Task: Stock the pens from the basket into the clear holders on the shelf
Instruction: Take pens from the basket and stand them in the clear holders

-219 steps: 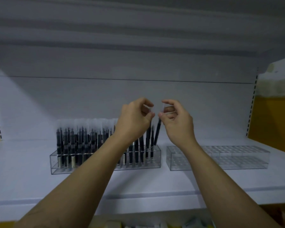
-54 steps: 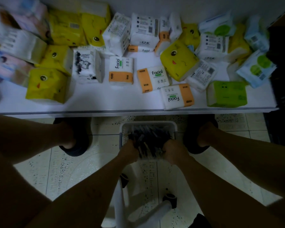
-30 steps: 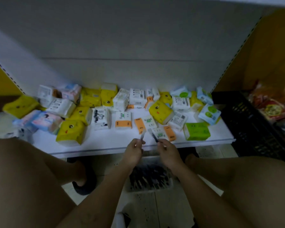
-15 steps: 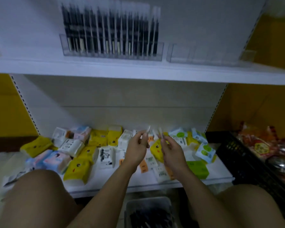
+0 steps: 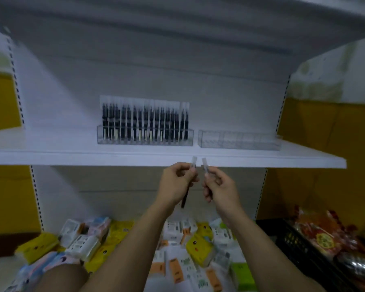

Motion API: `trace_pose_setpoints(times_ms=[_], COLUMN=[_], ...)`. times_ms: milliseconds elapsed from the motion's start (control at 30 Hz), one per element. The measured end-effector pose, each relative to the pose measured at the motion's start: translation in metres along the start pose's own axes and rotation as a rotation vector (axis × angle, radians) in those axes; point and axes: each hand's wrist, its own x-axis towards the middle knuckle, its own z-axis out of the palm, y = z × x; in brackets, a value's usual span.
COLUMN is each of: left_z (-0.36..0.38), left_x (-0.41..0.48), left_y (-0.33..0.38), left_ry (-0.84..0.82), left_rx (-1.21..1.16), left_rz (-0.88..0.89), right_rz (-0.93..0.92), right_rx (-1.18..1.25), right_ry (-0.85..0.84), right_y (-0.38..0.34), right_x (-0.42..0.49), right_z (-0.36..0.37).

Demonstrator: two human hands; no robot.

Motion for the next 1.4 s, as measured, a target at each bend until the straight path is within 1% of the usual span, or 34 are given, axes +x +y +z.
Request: trace_pose_setpoints(times_ms=[100, 200, 267, 433, 567, 667, 733, 833, 967, 1067, 1200, 1300, 1400], left_z=[-0.001, 0.000, 0.001, -0.006, -0.014, -0.017, -0.017, -0.014, -0.013, -0.012, -0.012, -0.015, -0.018], left_x=[0.019, 0.040, 0.054, 0.092, 0.120, 0.143, 0.157, 0.176, 0.192, 0.200, 0.207, 0.208, 0.209], left_y=[0.027, 0.051, 0.065, 0.086, 0.106, 0.118, 0.124, 0.128, 0.129, 0.125, 0.119, 0.119, 0.120], left_ry=[-0.021, -0.050, -0.045, -0.032, -0.037, -0.024, -0.009, 0.034, 0.083, 0.095, 0.082, 0.104, 0.109], left_rx=[0.051, 0.204, 0.250, 0.247, 0.237, 0.238, 0.283, 0.367, 0.531, 0.581, 0.632, 0.692, 0.693], left_rz=[0.046, 0.114, 0.141, 0.172, 0.211, 0.275, 0.325, 0.391, 0.491, 0.523, 0.500, 0.515, 0.522], right_rz=[-0.068, -0.113, -0.141, -0.165, -0.128, -0.146, -0.215, -0.364, -0.453, -0.476, -0.471, -0.441, -0.427], right_rx=[-0.033, -0.038, -0.024, 0.076, 0.212, 0.259, 0.191, 0.000, -0.110, -0.192, -0.230, -0.267, -0.351], right_ry=[0.016, 0.037, 0.036, 0.006, -0.026, 0.000, 0.051, 0.105, 0.087, 0.085, 0.101, 0.060, 0.039], right_y=[-0.022, -0.041, -0.050, -0.069, -0.085, -0.094, -0.099, -0.101, -0.100, -0.093, -0.084, -0.074, -0.066], right_x=[0.021, 0.043, 0.057, 0.099, 0.132, 0.160, 0.178, 0.202, 0.222, 0.231, 0.238, 0.239, 0.239], right_z=[0.000, 0.004, 0.008, 0.013, 0.015, 0.019, 0.022, 0.026, 0.033, 0.036, 0.034, 0.034, 0.033])
